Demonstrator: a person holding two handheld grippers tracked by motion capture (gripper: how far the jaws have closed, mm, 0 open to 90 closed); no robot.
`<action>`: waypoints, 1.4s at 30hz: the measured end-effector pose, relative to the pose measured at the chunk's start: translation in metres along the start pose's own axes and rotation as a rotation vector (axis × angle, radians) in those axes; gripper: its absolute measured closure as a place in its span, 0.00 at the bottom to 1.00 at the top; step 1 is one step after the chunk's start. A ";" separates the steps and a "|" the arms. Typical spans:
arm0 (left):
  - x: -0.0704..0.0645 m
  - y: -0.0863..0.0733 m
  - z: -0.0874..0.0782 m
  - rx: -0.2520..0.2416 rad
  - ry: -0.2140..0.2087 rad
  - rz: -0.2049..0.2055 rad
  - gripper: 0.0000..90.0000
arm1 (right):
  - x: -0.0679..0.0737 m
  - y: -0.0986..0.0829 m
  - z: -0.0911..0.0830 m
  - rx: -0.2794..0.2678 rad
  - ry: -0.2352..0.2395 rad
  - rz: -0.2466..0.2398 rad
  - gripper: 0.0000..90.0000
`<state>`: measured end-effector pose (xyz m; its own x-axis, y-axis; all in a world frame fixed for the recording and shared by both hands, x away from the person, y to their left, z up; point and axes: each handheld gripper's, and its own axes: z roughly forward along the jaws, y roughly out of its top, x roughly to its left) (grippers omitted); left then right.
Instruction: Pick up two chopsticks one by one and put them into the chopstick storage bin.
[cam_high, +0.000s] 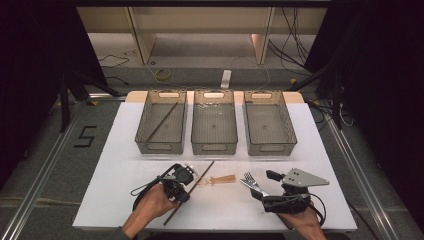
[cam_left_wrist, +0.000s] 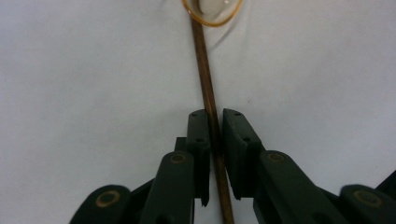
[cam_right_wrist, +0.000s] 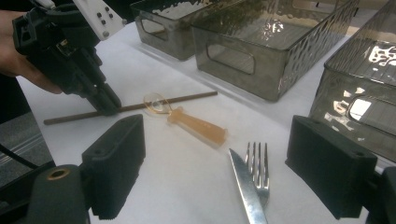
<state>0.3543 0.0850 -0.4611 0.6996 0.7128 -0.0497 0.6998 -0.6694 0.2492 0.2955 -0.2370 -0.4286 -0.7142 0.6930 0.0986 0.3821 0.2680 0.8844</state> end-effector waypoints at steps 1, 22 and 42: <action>0.001 0.000 0.000 0.002 0.001 -0.004 0.91 | 0.000 0.000 0.000 0.001 -0.001 -0.001 0.22; 0.016 -0.001 -0.017 -0.060 -0.017 -0.035 0.94 | 0.001 0.000 0.000 0.006 0.006 -0.008 0.22; 0.025 -0.003 -0.039 -0.150 -0.023 -0.045 0.94 | -0.001 0.000 -0.001 0.001 0.001 -0.005 0.23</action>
<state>0.3637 0.1129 -0.4258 0.6722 0.7354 -0.0859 0.7025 -0.5968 0.3877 0.2953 -0.2381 -0.4277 -0.7170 0.6906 0.0945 0.3791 0.2726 0.8843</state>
